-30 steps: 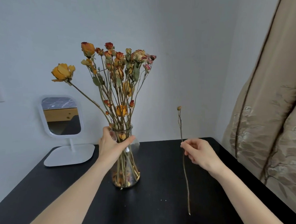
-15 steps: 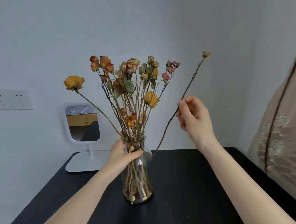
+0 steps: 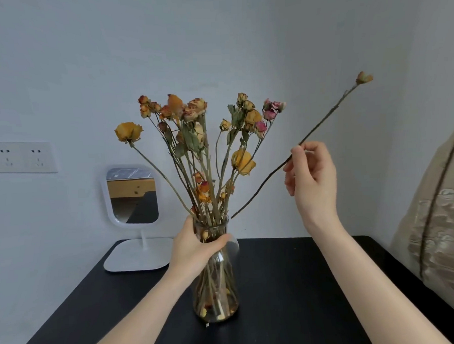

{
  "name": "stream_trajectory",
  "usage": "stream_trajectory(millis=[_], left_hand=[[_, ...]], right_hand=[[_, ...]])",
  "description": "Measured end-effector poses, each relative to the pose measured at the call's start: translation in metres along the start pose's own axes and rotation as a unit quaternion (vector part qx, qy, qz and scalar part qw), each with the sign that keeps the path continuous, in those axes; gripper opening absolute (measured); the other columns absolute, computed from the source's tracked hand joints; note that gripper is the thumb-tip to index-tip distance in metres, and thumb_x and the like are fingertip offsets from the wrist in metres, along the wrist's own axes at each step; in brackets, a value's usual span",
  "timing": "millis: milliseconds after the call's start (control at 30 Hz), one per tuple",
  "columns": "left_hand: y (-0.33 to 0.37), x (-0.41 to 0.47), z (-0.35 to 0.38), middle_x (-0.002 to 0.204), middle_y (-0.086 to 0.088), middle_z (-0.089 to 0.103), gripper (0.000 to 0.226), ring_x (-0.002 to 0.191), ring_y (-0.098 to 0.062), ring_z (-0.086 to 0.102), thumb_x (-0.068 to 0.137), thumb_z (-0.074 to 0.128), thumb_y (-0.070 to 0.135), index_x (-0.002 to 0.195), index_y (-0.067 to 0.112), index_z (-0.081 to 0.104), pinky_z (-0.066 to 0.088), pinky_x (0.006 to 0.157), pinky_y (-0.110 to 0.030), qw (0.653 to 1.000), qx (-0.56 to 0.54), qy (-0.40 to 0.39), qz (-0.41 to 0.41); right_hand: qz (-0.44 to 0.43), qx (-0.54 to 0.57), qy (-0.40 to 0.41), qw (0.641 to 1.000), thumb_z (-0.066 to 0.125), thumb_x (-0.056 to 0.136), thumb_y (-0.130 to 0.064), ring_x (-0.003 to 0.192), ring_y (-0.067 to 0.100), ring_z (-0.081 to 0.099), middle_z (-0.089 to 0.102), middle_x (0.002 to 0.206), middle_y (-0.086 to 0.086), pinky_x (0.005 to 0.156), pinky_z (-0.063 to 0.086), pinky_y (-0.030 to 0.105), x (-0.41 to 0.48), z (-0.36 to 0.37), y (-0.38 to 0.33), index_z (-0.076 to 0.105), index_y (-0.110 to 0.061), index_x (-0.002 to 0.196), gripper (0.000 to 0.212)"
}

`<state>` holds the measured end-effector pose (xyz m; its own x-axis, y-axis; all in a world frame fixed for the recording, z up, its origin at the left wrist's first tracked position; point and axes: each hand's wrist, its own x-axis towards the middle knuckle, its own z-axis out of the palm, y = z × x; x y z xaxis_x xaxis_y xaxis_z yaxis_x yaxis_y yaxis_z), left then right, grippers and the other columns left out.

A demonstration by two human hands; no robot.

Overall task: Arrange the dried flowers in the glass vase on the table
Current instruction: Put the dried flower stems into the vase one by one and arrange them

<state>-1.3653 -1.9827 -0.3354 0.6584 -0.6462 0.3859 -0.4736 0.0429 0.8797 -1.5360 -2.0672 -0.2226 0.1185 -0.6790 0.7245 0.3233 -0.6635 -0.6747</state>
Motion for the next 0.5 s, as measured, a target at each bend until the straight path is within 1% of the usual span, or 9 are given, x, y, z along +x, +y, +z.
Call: stream_trajectory(millis=[67, 133, 167, 233, 300, 367, 433, 500], left_hand=[[-0.001, 0.002, -0.002, 0.104, 0.018, 0.062, 0.054, 0.1, -0.003, 0.058, 0.062, 0.08, 0.039, 0.108, 0.034, 0.051, 0.046, 0.083, -0.021, 1.0, -0.006, -0.015, -0.007], [-0.002, 0.004, -0.002, 0.102, 0.017, 0.064, 0.048, 0.099, -0.002, 0.059, 0.066, 0.079, 0.034, 0.106, 0.034, 0.053, 0.044, 0.077, -0.016, 0.999, -0.009, -0.033, -0.018], [-0.003, 0.004, -0.002, 0.103, 0.016, 0.064, 0.047, 0.1, -0.004, 0.059, 0.068, 0.078, 0.032, 0.109, 0.031, 0.055, 0.045, 0.078, -0.017, 0.999, -0.008, -0.043, -0.024], [-0.003, 0.007, -0.003, 0.107, 0.013, 0.064, 0.05, 0.104, -0.007, 0.058, 0.071, 0.075, 0.029, 0.116, 0.025, 0.055, 0.045, 0.086, -0.024, 0.998, -0.004, -0.062, -0.031], [-0.002, 0.008, -0.004, 0.107, 0.014, 0.063, 0.05, 0.106, -0.008, 0.057, 0.073, 0.075, 0.028, 0.117, 0.025, 0.053, 0.044, 0.089, -0.025, 0.996, -0.005, -0.081, -0.037], [-0.002, 0.007, -0.005, 0.107, 0.02, 0.059, 0.051, 0.106, -0.003, 0.054, 0.071, 0.077, 0.031, 0.114, 0.032, 0.048, 0.041, 0.087, -0.021, 0.995, -0.015, -0.096, -0.029], [-0.002, 0.003, -0.004, 0.106, 0.023, 0.055, 0.052, 0.102, 0.004, 0.052, 0.067, 0.079, 0.037, 0.104, 0.043, 0.043, 0.039, 0.08, -0.015, 0.995, -0.023, -0.096, -0.018], [-0.005, 0.0, -0.002, 0.105, 0.022, 0.057, 0.045, 0.1, 0.004, 0.053, 0.067, 0.078, 0.042, 0.098, 0.044, 0.046, 0.039, 0.075, -0.012, 0.996, -0.033, -0.083, -0.018]], right_hand=[[0.0, 0.01, 0.008, 1.0, 0.042, 0.098, -0.018, 0.046, 0.005, 0.046, 0.053, 0.061, -0.005, 0.04, 0.038, 0.016, 0.0, 0.001, 0.0, 0.047, -0.027, 0.08, 0.021], [-0.002, 0.019, 0.009, 1.0, 0.042, 0.098, -0.018, 0.047, 0.006, 0.047, 0.053, 0.061, -0.005, 0.039, 0.038, 0.017, 0.0, 0.002, -0.001, 0.047, -0.028, 0.08, 0.021], [-0.004, 0.019, 0.008, 1.0, 0.042, 0.098, -0.018, 0.047, 0.006, 0.047, 0.053, 0.061, -0.005, 0.039, 0.038, 0.017, 0.0, 0.003, -0.001, 0.047, -0.028, 0.08, 0.021], [-0.011, 0.016, 0.002, 1.0, 0.042, 0.098, -0.018, 0.047, 0.006, 0.047, 0.053, 0.061, -0.005, 0.04, 0.038, 0.017, 0.0, 0.005, -0.002, 0.047, -0.029, 0.081, 0.021], [-0.018, 0.013, -0.008, 1.0, 0.042, 0.098, -0.019, 0.047, 0.006, 0.048, 0.053, 0.06, -0.007, 0.04, 0.039, 0.017, 0.0, 0.007, -0.001, 0.048, -0.028, 0.081, 0.02], [-0.022, 0.012, -0.021, 0.999, 0.042, 0.098, -0.02, 0.048, 0.006, 0.049, 0.054, 0.058, -0.01, 0.039, 0.04, 0.017, 0.0, 0.01, -0.001, 0.048, -0.028, 0.082, 0.019], [-0.025, 0.009, -0.034, 0.999, 0.042, 0.098, -0.02, 0.049, 0.007, 0.05, 0.054, 0.059, -0.009, 0.038, 0.04, 0.018, -0.001, 0.012, 0.0, 0.048, -0.028, 0.083, 0.018], [-0.027, 0.003, -0.05, 0.998, 0.042, 0.098, -0.019, 0.05, 0.008, 0.051, 0.054, 0.061, -0.006, 0.038, 0.041, 0.019, -0.001, 0.015, 0.002, 0.048, -0.026, 0.084, 0.017]])
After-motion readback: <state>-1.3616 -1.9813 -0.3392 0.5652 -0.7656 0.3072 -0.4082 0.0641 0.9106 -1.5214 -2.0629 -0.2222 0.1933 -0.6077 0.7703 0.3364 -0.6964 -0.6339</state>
